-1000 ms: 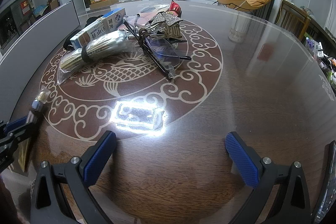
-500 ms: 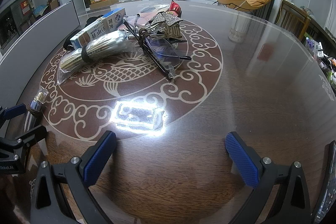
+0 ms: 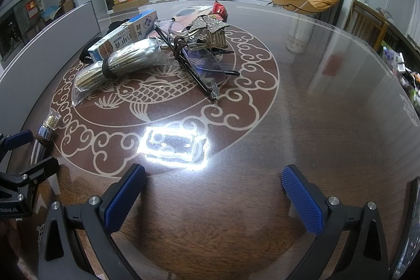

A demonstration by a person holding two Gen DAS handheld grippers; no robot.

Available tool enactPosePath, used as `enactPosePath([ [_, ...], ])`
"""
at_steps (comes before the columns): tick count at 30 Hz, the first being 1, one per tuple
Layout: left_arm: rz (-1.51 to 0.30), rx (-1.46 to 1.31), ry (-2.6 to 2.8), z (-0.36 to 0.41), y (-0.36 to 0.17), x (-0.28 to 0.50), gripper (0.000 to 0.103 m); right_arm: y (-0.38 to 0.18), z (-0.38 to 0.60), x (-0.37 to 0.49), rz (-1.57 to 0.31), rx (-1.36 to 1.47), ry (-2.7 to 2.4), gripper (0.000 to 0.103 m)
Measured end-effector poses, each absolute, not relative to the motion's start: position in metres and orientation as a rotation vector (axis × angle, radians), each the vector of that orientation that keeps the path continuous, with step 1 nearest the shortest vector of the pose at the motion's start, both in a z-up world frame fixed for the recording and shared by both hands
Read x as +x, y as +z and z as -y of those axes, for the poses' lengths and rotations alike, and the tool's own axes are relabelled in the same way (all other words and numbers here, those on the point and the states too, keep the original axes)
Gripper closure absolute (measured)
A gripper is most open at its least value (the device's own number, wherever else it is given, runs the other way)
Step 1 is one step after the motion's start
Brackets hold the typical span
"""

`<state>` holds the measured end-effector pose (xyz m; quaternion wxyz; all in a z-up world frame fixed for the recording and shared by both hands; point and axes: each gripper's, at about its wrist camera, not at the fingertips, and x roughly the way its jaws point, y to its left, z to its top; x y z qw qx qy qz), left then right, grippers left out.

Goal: Organize objects
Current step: 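Grasp the silver sequined pouch with the right tool while the left tool holds the tube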

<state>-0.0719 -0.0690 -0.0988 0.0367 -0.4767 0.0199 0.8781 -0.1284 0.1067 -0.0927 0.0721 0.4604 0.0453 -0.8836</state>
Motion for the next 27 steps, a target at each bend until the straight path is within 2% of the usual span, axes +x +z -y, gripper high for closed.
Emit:
enactPosePath([
  [5, -0.061, -1.463, 2.696, 0.069, -0.099, -0.072, 0.0, -0.065, -0.092, -0.175, -0.254, 1.236, -2.599, 0.0],
  [8, -0.062, -1.463, 2.695, 0.069, -0.099, -0.072, 0.0, -0.061, -0.078, -0.217, -0.292, 1.276, -2.513, 0.003],
  [10, -0.062, -1.463, 2.696, 0.069, -0.099, -0.072, 0.0, -0.068, -0.073, -0.243, -0.267, 1.353, -2.457, 0.021],
  [12, -0.062, -1.463, 2.696, 0.069, -0.099, -0.072, 0.0, -0.075, -0.072, -0.254, -0.23, 1.428, -2.414, 0.049],
  [13, -0.062, -1.463, 2.695, 0.069, -0.099, -0.072, 0.0, -0.077, -0.075, -0.253, -0.196, 1.453, -2.404, 0.056],
  [17, -0.06, -1.461, 2.694, 0.069, -0.099, -0.072, 0.0, -0.076, -0.094, -0.222, 0.0, 1.486, -2.351, 0.069],
  [20, -0.066, -1.459, 2.685, 0.07, -0.099, -0.072, 0.0, -0.078, -0.107, -0.186, 0.107, 1.547, -2.283, 0.07],
  [23, -0.085, -1.467, 2.659, 0.071, -0.099, -0.072, 0.0, -0.079, -0.109, -0.158, 0.108, 1.572, -2.244, 0.069],
  [25, -0.108, -1.491, 2.616, 0.071, -0.099, -0.075, 0.0, -0.079, -0.109, -0.149, 0.128, 1.579, -2.227, 0.057],
  [26, -0.116, -1.514, 2.596, 0.071, -0.098, -0.075, 0.0, -0.079, -0.109, -0.147, 0.14, 1.583, -2.218, 0.046],
  [27, -0.121, -1.539, 2.578, 0.071, -0.097, -0.077, 0.0, -0.079, -0.108, -0.146, 0.148, 1.589, -2.205, 0.043],
])
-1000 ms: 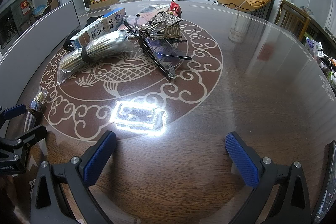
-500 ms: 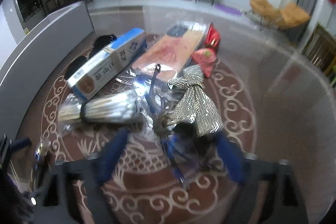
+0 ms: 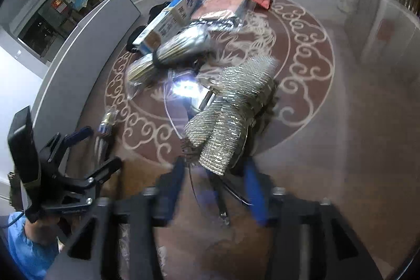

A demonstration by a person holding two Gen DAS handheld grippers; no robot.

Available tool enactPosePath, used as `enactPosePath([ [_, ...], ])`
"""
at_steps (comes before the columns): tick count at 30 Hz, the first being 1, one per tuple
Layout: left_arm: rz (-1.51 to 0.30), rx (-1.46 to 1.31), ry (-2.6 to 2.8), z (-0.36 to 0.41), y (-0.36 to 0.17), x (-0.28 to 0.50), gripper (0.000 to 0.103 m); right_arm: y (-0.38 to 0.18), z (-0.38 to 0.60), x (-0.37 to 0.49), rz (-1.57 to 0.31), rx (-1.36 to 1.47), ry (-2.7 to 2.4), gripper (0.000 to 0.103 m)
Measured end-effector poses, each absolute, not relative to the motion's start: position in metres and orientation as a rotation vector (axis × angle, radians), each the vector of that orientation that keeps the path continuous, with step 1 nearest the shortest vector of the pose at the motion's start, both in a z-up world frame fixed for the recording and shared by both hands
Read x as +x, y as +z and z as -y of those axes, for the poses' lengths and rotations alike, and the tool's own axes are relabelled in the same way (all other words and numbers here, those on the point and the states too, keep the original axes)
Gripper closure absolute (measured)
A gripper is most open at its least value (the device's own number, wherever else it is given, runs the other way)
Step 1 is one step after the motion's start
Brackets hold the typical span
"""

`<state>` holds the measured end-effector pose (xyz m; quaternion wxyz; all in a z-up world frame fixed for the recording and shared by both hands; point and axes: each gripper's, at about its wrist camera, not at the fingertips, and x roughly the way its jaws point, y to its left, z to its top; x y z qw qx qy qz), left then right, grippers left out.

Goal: Organize objects
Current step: 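Grasp the silver sequined pouch with the right tool while the left tool holds the tube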

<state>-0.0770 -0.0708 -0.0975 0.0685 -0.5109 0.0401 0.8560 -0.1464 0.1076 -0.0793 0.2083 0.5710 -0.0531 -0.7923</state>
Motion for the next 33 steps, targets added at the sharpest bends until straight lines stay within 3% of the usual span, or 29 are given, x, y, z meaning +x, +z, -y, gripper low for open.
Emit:
enactPosePath([
  [3, -0.122, -1.595, 2.55, 0.069, -0.096, -0.08, 0.0, -0.076, -0.107, -0.149, 0.316, 1.614, -2.08, 0.043],
  [6, -0.121, -1.594, 2.551, 0.068, -0.096, -0.082, 0.0, -0.056, -0.111, -0.154, 0.38, 1.47, -2.161, 0.042],
  [8, -0.122, -1.597, 2.547, 0.07, -0.096, -0.085, 0.0, -0.049, -0.125, -0.16, 0.542, 1.383, -2.179, 0.041],
  [9, -0.124, -1.599, 2.543, 0.07, -0.096, -0.085, 0.0, -0.049, -0.128, -0.161, 0.561, 1.4, -2.182, 0.041],
  [12, -0.138, -1.593, 2.528, 0.07, -0.095, -0.085, 0.0, -0.051, -0.125, -0.157, 0.384, 1.519, -2.298, 0.041],
  [14, -0.143, -1.572, 2.532, 0.069, -0.096, -0.085, 0.0, -0.053, -0.129, -0.161, 0.42, 1.557, -2.306, 0.041],
  [16, -0.149, -1.503, 2.558, 0.068, -0.094, -0.08, 0.008, -0.061, -0.139, -0.164, 0.533, 1.572, -2.306, 0.04],
  [18, -0.147, -1.421, 2.589, 0.067, -0.091, -0.076, 0.039, -0.063, -0.132, -0.172, 0.524, 1.574, -2.351, 0.036],
  [19, -0.146, -1.394, 2.597, 0.066, -0.088, -0.075, 0.048, -0.065, -0.126, -0.179, 0.503, 1.569, -2.37, 0.036],
  [20, -0.143, -1.378, 2.598, 0.066, -0.087, -0.075, 0.07, -0.067, -0.122, -0.184, 0.487, 1.579, -2.373, 0.036],
  [21, -0.131, -1.367, 2.594, 0.067, -0.086, -0.075, 0.075, -0.071, -0.118, -0.188, 0.507, 1.57, -2.359, 0.038],
  [22, -0.073, -1.357, 2.581, 0.072, -0.086, -0.076, 0.075, -0.072, -0.12, -0.188, 0.54, 1.563, -2.355, 0.04],
  [23, -0.017, -1.343, 2.573, 0.076, -0.085, -0.074, 0.075, -0.07, -0.121, -0.186, 0.547, 1.556, -2.353, 0.054],
  [24, 0.04, -1.316, 2.568, 0.082, -0.083, -0.07, 0.075, -0.066, -0.122, -0.181, 0.516, 1.547, -2.377, 0.082],
  [33, 0.212, -1.031, 2.644, 0.099, -0.038, -0.013, 0.075, -0.03, -0.158, -0.13, 0.469, 1.418, -2.399, 0.084],
])
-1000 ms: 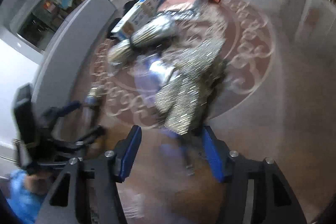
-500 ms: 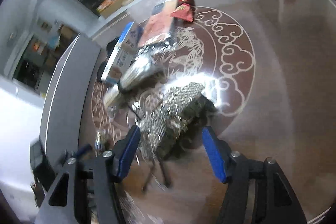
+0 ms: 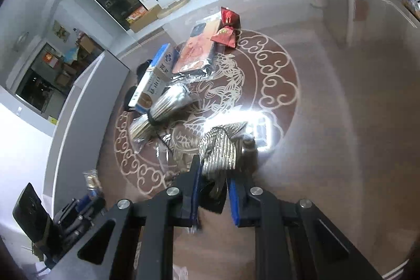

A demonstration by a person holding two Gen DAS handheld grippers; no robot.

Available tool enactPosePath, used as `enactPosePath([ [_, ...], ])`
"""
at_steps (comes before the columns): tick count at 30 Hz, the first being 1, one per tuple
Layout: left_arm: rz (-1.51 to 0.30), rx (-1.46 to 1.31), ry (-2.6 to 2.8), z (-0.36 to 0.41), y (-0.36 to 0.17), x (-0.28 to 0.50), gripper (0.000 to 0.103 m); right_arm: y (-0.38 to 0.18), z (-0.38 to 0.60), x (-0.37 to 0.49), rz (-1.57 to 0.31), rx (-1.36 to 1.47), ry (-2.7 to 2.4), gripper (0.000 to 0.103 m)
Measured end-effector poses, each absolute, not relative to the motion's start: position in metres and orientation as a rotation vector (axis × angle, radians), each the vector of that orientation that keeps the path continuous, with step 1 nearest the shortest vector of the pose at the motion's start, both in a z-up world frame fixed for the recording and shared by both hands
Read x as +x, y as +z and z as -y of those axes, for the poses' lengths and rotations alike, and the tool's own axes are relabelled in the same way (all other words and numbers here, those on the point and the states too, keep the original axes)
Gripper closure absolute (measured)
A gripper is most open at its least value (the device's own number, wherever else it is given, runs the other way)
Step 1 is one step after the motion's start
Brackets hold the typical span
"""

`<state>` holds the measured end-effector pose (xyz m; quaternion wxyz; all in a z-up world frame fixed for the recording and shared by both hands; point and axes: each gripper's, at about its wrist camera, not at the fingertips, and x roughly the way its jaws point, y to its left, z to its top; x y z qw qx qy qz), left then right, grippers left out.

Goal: Organize objects
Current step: 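Grasp the silver sequined pouch with the right tool while the left tool holds the tube, then carry the tube and pouch into the white bin and open both tools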

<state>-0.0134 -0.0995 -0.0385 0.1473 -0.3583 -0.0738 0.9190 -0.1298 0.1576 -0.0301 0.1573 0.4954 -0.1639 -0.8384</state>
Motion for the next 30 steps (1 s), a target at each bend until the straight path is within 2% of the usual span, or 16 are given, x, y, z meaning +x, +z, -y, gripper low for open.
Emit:
enactPosePath([
  [6, 0.346, -0.791, 2.739, 0.138, 0.022, 0.03, 0.075, 0.021, -0.119, -0.108, 0.38, 1.268, -2.344, 0.084],
  [13, 0.466, -0.621, 2.891, 0.231, 0.09, 0.073, 0.075, 0.09, 0.017, -0.087, 0.295, 1.06, -2.103, 0.084],
  [16, 0.495, -0.708, 2.958, 0.279, 0.09, 0.074, 0.075, 0.098, 0.086, -0.085, 0.277, 1.044, -1.97, 0.084],
  [20, 0.508, -1.057, 2.98, 0.333, 0.06, 0.05, 0.074, 0.078, 0.17, -0.091, 0.171, 1.136, -1.878, 0.082],
  [22, 0.502, -1.24, 3.009, 0.354, 0.04, 0.034, 0.07, 0.064, 0.196, -0.097, 0.143, 1.184, -1.88, 0.065],
  [23, 0.496, -1.296, 3.021, 0.362, 0.033, 0.029, 0.061, 0.059, 0.199, -0.099, 0.145, 1.194, -1.891, 0.043],
  [24, 0.485, -1.335, 3.041, 0.369, 0.027, 0.025, 0.048, 0.056, 0.2, -0.101, 0.163, 1.192, -1.913, 0.031],
  [26, 0.456, -1.343, 3.111, 0.376, 0.022, 0.023, 0.034, 0.055, 0.188, -0.101, 0.215, 1.159, -1.948, 0.029],
  [30, 0.43, -1.252, 3.209, 0.369, 0.028, 0.027, 0.021, 0.052, 0.138, -0.089, 0.128, 1.06, -2.13, 0.009],
])
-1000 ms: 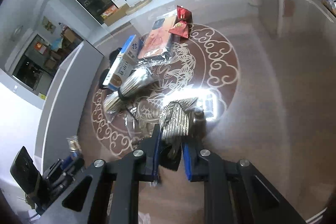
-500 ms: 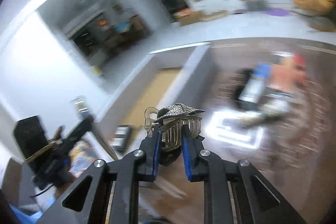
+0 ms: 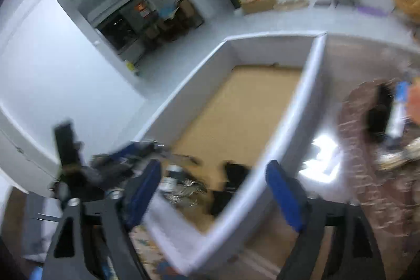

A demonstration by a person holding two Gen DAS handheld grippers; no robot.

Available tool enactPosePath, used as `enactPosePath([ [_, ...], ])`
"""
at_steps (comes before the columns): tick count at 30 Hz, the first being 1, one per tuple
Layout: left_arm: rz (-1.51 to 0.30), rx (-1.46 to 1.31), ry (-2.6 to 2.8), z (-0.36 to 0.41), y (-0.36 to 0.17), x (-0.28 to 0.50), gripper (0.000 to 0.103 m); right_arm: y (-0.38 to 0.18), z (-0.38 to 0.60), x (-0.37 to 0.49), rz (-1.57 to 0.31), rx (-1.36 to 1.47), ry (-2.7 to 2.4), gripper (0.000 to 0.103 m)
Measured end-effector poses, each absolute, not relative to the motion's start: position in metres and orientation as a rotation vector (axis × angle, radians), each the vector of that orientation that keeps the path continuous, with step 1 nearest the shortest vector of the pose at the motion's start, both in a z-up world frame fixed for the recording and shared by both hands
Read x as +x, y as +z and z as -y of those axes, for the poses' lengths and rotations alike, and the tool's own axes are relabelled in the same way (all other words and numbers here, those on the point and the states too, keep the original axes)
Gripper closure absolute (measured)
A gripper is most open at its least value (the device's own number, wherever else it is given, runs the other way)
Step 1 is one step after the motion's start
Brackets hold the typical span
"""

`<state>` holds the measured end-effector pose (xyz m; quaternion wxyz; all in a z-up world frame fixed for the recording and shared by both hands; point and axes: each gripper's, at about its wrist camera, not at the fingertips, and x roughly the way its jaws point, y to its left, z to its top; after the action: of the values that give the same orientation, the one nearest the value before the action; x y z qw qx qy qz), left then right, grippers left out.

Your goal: Organize objects

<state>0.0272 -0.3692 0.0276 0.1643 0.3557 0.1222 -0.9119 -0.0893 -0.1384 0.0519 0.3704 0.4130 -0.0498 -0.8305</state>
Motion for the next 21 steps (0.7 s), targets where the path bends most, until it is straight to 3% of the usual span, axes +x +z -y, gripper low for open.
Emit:
enactPosePath([
  [6, -0.251, 0.955, -2.743, 0.302, 0.038, 0.029, 0.016, -0.002, 0.027, -0.079, 0.035, 1.112, -2.423, 0.005],
  [9, -0.216, 0.937, -2.87, 0.248, 0.054, 0.04, 0.005, -0.031, -0.035, -0.084, 0.116, 1.216, -2.522, 0.005],
  [13, -0.237, 0.974, -3.057, 0.178, 0.059, 0.046, 0.0, -0.054, -0.111, -0.093, 0.267, 1.318, -2.636, 0.005],
  [21, -0.115, 1.35, -3.034, 0.081, -0.017, 0.005, 0.0, -0.075, -0.162, -0.095, 0.307, 1.443, -2.685, 0.005],
])
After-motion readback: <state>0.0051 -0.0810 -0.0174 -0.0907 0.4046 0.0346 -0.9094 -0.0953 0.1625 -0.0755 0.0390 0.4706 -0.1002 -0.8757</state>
